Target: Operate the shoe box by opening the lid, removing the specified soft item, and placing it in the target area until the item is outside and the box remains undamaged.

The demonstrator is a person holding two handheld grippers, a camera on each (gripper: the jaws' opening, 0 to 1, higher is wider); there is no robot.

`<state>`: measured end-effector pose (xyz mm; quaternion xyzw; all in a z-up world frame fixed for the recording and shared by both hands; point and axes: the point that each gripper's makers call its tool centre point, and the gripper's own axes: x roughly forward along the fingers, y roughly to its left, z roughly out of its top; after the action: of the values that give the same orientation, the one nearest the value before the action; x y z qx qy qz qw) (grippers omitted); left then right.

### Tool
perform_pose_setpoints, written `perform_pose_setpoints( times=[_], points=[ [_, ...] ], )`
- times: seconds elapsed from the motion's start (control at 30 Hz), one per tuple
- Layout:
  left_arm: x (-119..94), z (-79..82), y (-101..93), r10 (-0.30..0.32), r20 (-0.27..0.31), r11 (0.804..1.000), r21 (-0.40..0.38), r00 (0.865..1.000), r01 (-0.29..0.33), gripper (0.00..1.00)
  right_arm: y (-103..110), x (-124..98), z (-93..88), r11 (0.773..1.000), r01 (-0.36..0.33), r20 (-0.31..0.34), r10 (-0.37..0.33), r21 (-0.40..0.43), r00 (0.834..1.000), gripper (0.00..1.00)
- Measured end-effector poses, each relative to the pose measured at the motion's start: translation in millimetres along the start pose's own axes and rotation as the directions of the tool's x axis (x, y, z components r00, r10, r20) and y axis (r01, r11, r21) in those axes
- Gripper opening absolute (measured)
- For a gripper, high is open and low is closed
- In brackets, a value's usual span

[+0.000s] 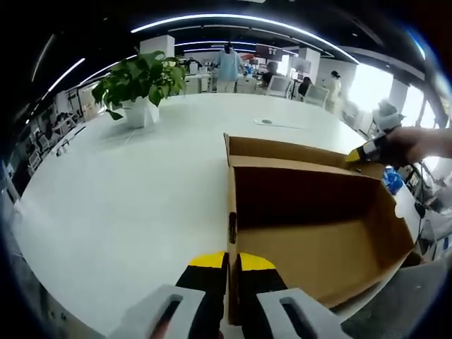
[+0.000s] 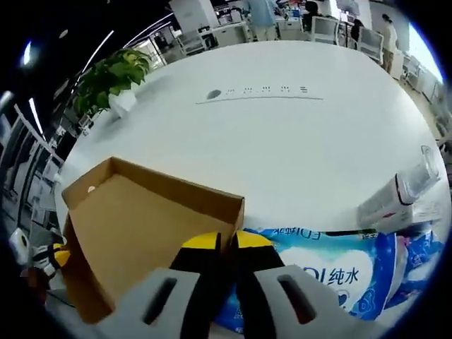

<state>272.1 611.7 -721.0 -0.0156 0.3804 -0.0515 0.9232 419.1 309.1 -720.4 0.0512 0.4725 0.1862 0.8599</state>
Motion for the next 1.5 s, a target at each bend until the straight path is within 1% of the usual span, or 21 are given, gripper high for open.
perform_pose_setpoints(
  times=[0.13,0.2,0.3,0.33,0.4,0.43,0.53,0.6,0.73,0.83,0.9,0.93,1.07,1.17,1.23,1.37,1.5],
  points=[
    [-0.4,-1.0,-0.2,0.008,-0.008,1.0,-0.014,1.0,-0.008,0.04,2.3,-8.3,5.5,0.999,0.016,0.018,-0.015,-0.029,1.0,0.03],
    [0.2,-1.0,0.1,0.013,-0.01,1.0,-0.015,1.0,-0.014,0.04,3.0,-15.3,12.5,1.0,0.013,0.047,-0.012,-0.028,0.999,0.03],
    [0.3,-1.0,0.0,0.02,-0.015,1.0,-0.016,1.0,-0.02,0.04,1.2,-18.2,20.3,1.0,0.005,0.072,-0.003,-0.031,0.997,0.02],
    [0.5,-0.9,0.2,0.023,-0.018,1.0,-0.02,1.0,-0.023,0.04,1.9,-18.9,21.9,0.998,0.001,0.076,0.004,-0.057,0.997,0.03],
    [1.3,-0.1,0.6,0.032,-0.025,0.999,-0.025,0.999,-0.033,0.04,-2.2,-16.3,22.8,0.992,0.002,0.062,0.006,-0.123,0.998,0.03],
    [1.7,0.4,0.7,0.036,-0.026,0.999,-0.03,0.999,-0.036,0.04,-4.1,-16.3,23.7,0.992,0.006,0.069,0.003,-0.128,0.998,0.03],
    [3.2,1.4,0.2,0.039,-0.027,0.998,-0.039,0.999,-0.04,0.04,-8.3,-19.5,28.9,0.994,0.006,0.091,0.004,-0.111,0.996,0.03],
    [4.3,2.4,-1.3,0.04,-0.031,0.999,-0.033,0.999,-0.041,0.04,-9.5,-21.5,35.1,0.993,0.011,0.115,0.002,-0.114,0.993,0.02],
    [5.4,3.6,-2.2,0.041,-0.035,0.998,-0.036,0.999,-0.043,0.04,-8.7,-25.3,45.3,0.994,0.014,0.149,0.002,-0.107,0.989,0.02],
    [7.4,5.6,-1.6,0.049,-0.04,0.998,-0.045,0.998,-0.05,0.04,-2.3,-33.6,57.3,0.991,0.019,0.188,0.007,-0.133,0.982,0.01],
    [8.6,6.6,1.0,0.062,-0.046,0.997,-0.05,0.997,-0.065,0.04,5.5,-41.6,64.6,0.99,-0.001,0.208,0.03,-0.139,0.978,0.01],
    [8.9,7.4,2.3,0.067,-0.049,0.996,-0.055,0.997,-0.07,0.04,11.2,-48.1,71.3,0.989,-0.018,0.234,0.053,-0.15,0.971,0.01],
    [12.1,10.6,2.1,0.075,-0.052,0.995,-0.061,0.996,-0.078,0.04,25.0,-67.8,82.8,0.982,-0.03,0.278,0.082,-0.185,0.957,0.0],
    [15.1,14.7,1.1,0.083,-0.053,0.994,-0.072,0.995,-0.087,0.04,33.6,-79.2,84.3,0.974,-0.018,0.304,0.088,-0.226,0.949,0.0],
    [15.7,16.1,0.2,0.084,-0.052,0.993,-0.078,0.995,-0.088,0.04,37.3,-86.3,84.3,0.975,-0.024,0.32,0.097,-0.223,0.942,0.0],
    [17.9,18.8,-0.5,0.085,-0.049,0.992,-0.088,0.995,-0.089,0.04,44.6,-97.5,79.2,0.964,-0.009,0.336,0.102,-0.266,0.936,0.0],
    [19.0,20.1,-1.6,0.082,-0.044,0.992,-0.096,0.996,-0.086,0.04,48.2,-103.9,74.8,0.956,0.004,0.347,0.103,-0.293,0.932,0.0]
  ],
)
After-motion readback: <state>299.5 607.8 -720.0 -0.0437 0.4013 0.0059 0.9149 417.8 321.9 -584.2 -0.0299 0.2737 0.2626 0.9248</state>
